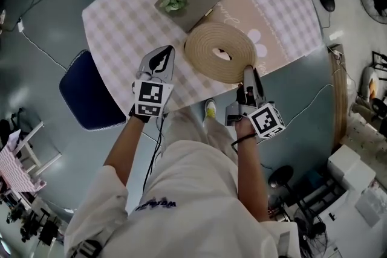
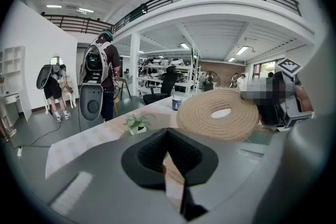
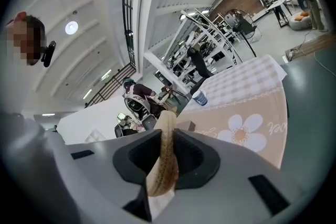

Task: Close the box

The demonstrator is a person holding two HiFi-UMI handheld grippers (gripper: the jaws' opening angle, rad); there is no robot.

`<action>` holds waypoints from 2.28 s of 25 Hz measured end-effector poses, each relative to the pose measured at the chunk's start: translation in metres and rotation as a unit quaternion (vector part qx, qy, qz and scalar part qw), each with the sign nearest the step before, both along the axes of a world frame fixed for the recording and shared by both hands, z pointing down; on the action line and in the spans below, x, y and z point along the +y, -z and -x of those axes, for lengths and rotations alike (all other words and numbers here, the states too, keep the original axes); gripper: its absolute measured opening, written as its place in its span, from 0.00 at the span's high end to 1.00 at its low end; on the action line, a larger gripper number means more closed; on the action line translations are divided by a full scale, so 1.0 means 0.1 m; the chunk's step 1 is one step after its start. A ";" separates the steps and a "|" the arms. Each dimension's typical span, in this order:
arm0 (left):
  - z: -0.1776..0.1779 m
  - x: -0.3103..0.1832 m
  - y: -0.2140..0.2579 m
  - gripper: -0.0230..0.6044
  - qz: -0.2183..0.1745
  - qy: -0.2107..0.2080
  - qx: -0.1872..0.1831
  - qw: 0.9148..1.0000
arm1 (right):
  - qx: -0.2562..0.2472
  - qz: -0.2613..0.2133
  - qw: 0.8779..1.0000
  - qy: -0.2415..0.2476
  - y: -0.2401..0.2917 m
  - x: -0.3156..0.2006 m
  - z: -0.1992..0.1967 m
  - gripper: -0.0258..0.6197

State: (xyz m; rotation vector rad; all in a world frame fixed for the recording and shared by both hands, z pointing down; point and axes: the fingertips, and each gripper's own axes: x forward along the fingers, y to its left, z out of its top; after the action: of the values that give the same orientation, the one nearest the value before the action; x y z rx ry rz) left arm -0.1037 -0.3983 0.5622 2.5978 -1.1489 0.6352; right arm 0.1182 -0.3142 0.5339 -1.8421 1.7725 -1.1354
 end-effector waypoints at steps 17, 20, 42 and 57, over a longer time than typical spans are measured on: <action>0.03 -0.21 -0.52 0.96 0.034 0.006 -0.003 0.999 | -0.005 0.059 0.998 -0.011 -0.62 -0.08 0.09 0.85; 0.01 -0.20 -0.59 0.96 0.037 0.003 -0.006 0.999 | -0.010 0.064 0.998 -0.014 -0.71 -0.11 0.09 0.85; -0.19 -0.17 -0.98 0.96 0.072 -0.028 -0.024 0.997 | -0.009 0.105 0.994 0.012 -1.16 -0.19 0.17 0.85; -0.39 0.01 -1.11 0.96 0.092 -0.053 -0.023 0.994 | 0.120 0.156 0.979 0.047 -1.35 -0.16 0.12 0.83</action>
State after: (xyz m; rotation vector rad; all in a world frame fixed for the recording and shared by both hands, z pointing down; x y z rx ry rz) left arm -0.0648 -0.3971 0.6729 2.5120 -0.9212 0.7886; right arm 0.1057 -0.3302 0.6686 -2.1757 1.9197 -1.3397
